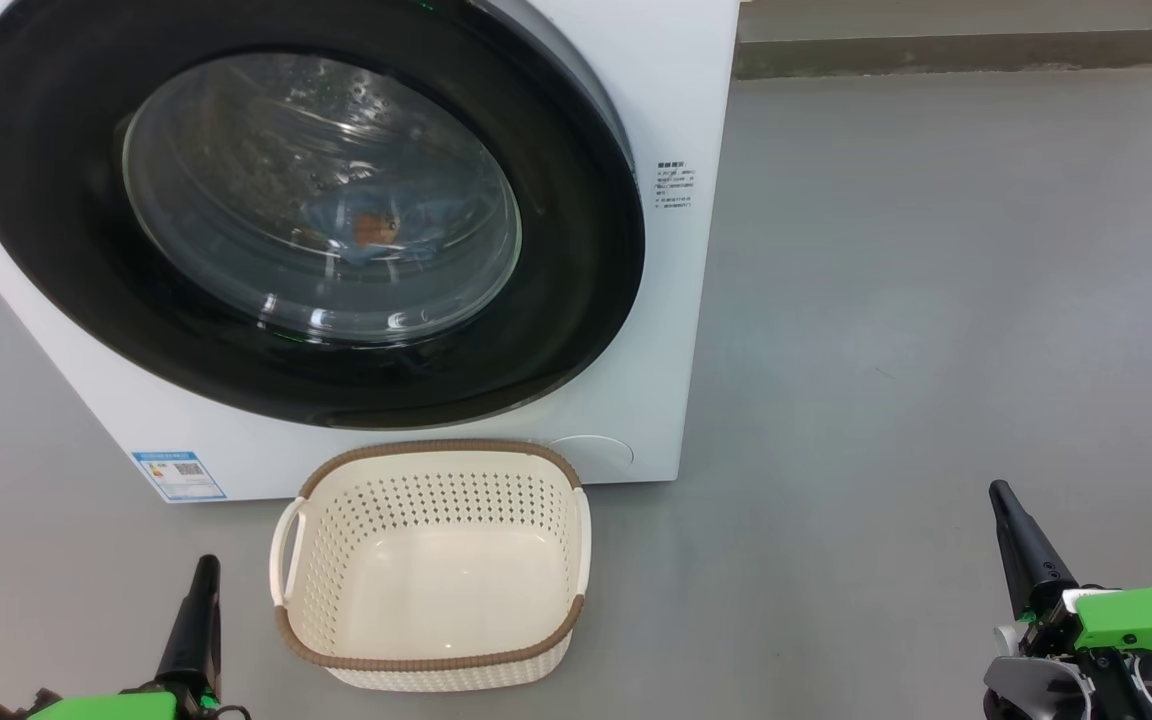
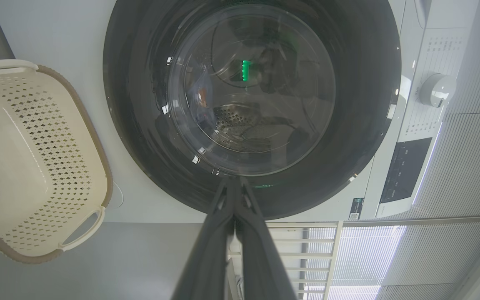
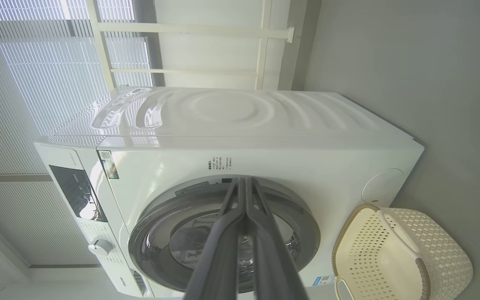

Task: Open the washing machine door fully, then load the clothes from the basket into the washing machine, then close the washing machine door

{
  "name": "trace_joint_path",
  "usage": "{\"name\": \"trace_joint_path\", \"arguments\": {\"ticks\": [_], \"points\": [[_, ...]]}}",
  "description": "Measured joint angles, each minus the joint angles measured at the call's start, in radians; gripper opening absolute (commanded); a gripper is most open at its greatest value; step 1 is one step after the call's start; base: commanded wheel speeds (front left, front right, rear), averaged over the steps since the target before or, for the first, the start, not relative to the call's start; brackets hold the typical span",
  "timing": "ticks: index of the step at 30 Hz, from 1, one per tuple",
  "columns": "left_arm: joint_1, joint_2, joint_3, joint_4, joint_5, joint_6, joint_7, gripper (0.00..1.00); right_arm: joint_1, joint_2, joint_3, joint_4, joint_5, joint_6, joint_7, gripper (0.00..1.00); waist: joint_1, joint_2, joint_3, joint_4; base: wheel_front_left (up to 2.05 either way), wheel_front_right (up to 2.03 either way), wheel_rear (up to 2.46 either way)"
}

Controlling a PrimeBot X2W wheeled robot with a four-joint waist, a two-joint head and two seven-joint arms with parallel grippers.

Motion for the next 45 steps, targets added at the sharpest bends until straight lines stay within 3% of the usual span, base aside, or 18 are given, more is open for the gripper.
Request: {"name": "trace_joint_path", "arguments": {"ticks": [45], "points": [[0.0,0.0,0.002,0.0,0.0,0.0,0.001,0.0,0.0,-0.007,0.002,-0.001,0.008,-0.001,0.0,0.0,0.0,0.0,0.0,0.0,0.0,0.0,0.0]]}}
